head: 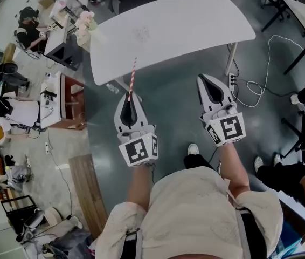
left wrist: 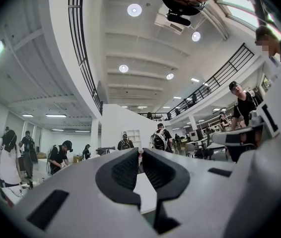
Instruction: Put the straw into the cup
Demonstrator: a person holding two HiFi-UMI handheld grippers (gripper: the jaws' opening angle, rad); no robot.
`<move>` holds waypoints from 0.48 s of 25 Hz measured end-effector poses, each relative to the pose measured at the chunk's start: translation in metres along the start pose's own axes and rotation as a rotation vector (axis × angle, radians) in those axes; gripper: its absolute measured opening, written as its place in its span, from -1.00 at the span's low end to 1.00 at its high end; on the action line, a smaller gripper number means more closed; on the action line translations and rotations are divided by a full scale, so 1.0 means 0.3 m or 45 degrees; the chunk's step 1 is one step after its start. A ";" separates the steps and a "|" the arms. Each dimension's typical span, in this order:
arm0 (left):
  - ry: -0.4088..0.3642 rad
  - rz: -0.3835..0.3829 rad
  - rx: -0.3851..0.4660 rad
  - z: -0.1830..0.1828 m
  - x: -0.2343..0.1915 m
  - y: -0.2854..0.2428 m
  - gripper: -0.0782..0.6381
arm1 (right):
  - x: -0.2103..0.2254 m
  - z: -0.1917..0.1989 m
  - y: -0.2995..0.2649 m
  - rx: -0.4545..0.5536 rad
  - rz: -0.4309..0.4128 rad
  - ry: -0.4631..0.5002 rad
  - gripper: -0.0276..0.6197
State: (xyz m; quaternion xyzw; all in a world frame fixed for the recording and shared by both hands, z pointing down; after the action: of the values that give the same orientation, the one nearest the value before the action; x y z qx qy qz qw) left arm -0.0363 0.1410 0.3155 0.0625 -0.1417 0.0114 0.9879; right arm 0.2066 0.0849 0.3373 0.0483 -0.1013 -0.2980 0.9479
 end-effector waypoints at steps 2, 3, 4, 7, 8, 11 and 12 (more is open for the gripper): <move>-0.003 -0.016 -0.002 -0.006 0.030 -0.039 -0.72 | 0.045 0.000 -0.022 -0.012 -0.022 0.012 -0.91; -0.003 -0.024 -0.002 -0.008 0.043 -0.055 -0.72 | 0.062 0.000 -0.032 -0.015 -0.033 0.024 -0.91; -0.003 -0.031 -0.002 -0.010 0.052 -0.070 -0.72 | 0.076 0.001 -0.042 -0.019 -0.045 0.032 -0.91; -0.003 -0.047 -0.007 -0.015 0.070 -0.107 -0.72 | 0.110 0.005 -0.073 -0.032 -0.074 0.039 -0.91; -0.002 -0.050 -0.010 -0.015 0.075 -0.116 -0.72 | 0.119 0.005 -0.081 -0.032 -0.078 0.039 -0.91; 0.000 -0.055 -0.016 -0.014 0.089 -0.140 -0.72 | 0.145 0.003 -0.095 -0.027 -0.083 0.038 -0.91; 0.000 -0.057 -0.016 -0.013 0.093 -0.146 -0.72 | 0.154 0.003 -0.100 -0.026 -0.083 0.040 -0.91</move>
State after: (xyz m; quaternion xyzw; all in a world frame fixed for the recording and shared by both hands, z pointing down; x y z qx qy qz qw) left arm -0.0065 0.0982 0.3144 0.0593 -0.1403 -0.0115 0.9883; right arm 0.2269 0.0339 0.3412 0.0464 -0.0817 -0.3290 0.9396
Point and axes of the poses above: the fingertips, and each gripper's own axes: y backward along the fingers, x to its right, z out of its underside, the point moved 8 cm from there along y, backward along the fingers, and after that the axes turned 9 degrees about -y, right-handed, at the moved point
